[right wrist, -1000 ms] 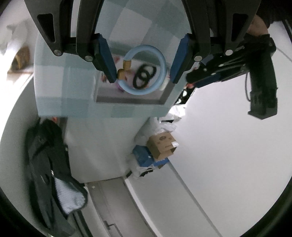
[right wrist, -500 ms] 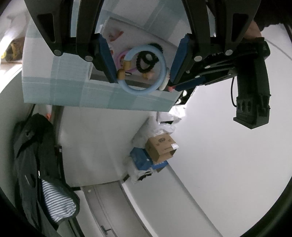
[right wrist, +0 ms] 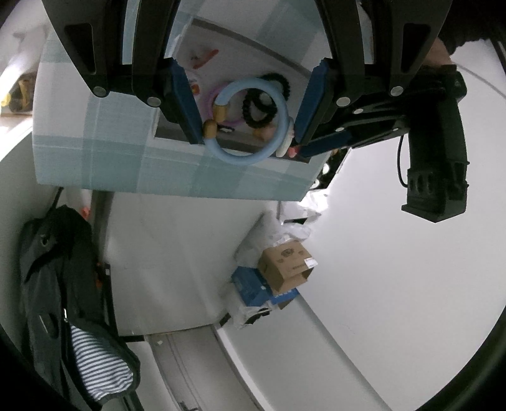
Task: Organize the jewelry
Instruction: 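Carry the ring and badge into the gray box and open both tools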
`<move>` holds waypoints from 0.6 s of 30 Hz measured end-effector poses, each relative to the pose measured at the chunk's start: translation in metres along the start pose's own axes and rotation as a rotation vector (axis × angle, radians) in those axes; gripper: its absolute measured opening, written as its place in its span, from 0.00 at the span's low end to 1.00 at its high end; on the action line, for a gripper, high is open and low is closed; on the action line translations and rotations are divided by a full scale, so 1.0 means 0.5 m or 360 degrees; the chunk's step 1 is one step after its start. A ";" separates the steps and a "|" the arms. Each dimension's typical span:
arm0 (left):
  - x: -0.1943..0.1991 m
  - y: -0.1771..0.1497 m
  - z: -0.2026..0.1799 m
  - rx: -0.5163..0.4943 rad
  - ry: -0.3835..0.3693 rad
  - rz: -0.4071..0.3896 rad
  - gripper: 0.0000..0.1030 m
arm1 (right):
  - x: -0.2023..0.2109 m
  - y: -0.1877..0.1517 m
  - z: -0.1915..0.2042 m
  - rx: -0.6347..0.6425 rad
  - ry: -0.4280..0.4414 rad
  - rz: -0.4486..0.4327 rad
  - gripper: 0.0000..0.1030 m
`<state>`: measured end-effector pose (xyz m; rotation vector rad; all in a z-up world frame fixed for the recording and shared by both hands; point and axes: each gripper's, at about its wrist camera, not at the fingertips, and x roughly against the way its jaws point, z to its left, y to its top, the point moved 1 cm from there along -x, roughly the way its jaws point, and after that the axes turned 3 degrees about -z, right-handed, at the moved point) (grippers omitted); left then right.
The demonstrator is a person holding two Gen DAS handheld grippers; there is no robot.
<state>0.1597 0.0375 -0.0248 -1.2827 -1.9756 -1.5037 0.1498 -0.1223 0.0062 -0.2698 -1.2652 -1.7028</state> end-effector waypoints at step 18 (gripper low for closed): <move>-0.020 -0.004 0.003 0.0052 -0.0015 0.0141 0.56 | -0.022 -0.012 -0.024 -0.0159 -0.0061 0.0110 0.60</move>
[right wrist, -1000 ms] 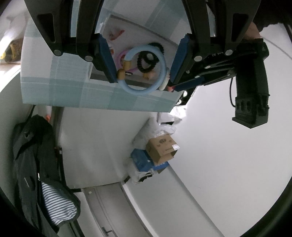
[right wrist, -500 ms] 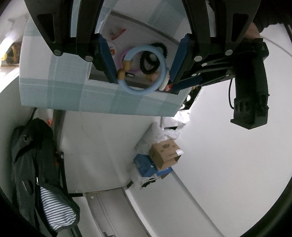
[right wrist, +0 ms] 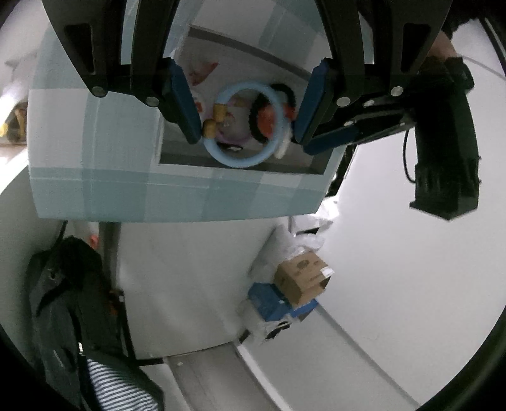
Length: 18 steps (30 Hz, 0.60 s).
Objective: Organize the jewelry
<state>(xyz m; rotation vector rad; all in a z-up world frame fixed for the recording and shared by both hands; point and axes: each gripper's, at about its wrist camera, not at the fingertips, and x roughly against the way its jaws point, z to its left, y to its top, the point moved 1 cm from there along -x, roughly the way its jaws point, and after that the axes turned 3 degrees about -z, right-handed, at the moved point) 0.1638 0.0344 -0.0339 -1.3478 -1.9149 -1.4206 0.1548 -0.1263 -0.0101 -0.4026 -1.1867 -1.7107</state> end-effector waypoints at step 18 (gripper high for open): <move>0.091 -0.024 -0.011 -0.0052 0.0236 -0.0375 0.67 | 0.084 -0.027 0.015 0.0136 0.0015 -0.0323 0.81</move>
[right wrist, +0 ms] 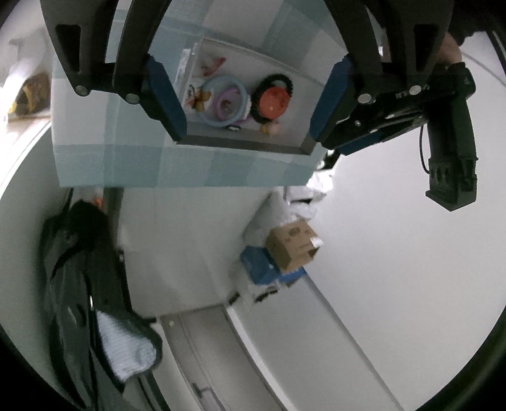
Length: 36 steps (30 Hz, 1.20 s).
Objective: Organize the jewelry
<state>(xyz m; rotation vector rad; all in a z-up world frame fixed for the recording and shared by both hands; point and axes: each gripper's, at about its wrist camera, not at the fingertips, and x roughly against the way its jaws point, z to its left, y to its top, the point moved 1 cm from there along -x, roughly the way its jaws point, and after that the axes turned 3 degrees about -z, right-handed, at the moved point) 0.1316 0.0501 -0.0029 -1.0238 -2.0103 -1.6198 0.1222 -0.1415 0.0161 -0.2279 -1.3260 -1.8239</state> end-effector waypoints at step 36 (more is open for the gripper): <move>0.104 -0.125 -0.019 -0.0128 0.0634 -0.0720 0.88 | 0.093 -0.149 0.046 0.0322 -0.0327 -0.0572 1.00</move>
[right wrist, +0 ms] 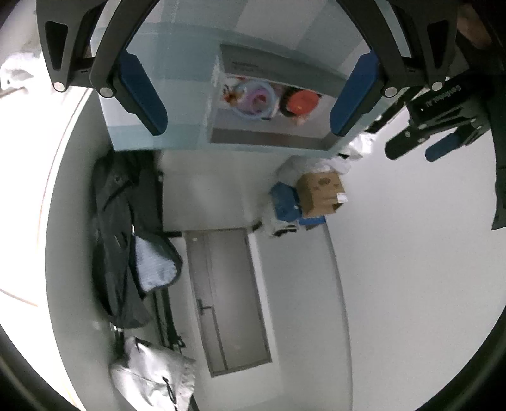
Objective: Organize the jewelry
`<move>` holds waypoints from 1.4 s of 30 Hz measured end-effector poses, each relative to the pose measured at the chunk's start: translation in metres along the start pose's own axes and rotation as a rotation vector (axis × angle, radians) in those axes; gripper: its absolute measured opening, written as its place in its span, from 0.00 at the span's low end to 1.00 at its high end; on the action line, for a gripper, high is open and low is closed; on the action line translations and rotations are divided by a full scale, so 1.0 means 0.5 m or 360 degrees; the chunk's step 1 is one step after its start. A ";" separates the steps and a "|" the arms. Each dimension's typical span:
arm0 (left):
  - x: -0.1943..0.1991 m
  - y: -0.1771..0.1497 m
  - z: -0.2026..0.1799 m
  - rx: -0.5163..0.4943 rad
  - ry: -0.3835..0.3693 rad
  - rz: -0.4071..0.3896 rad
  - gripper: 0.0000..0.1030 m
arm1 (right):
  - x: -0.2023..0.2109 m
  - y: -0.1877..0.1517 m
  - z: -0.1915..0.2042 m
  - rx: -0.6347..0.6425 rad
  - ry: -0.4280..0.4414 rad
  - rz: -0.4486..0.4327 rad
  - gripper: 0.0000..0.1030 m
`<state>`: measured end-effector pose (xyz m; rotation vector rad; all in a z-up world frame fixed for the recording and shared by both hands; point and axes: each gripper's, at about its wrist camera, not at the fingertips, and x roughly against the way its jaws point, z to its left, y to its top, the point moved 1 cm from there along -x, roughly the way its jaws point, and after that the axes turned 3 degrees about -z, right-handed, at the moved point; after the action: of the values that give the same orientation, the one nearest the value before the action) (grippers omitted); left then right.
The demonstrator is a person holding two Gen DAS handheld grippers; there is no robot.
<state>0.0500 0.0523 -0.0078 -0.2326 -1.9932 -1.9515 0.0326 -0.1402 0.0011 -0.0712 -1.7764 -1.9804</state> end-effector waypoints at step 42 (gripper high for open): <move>-0.042 -0.046 -0.027 -0.0077 -0.0045 0.0075 0.88 | -0.036 -0.047 0.005 0.0105 -0.0085 0.0136 1.00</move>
<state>0.0633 0.0403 -0.0370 -0.3175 -1.9418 -1.9790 0.0393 -0.1312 -0.0265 -0.1774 -1.8397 -1.8746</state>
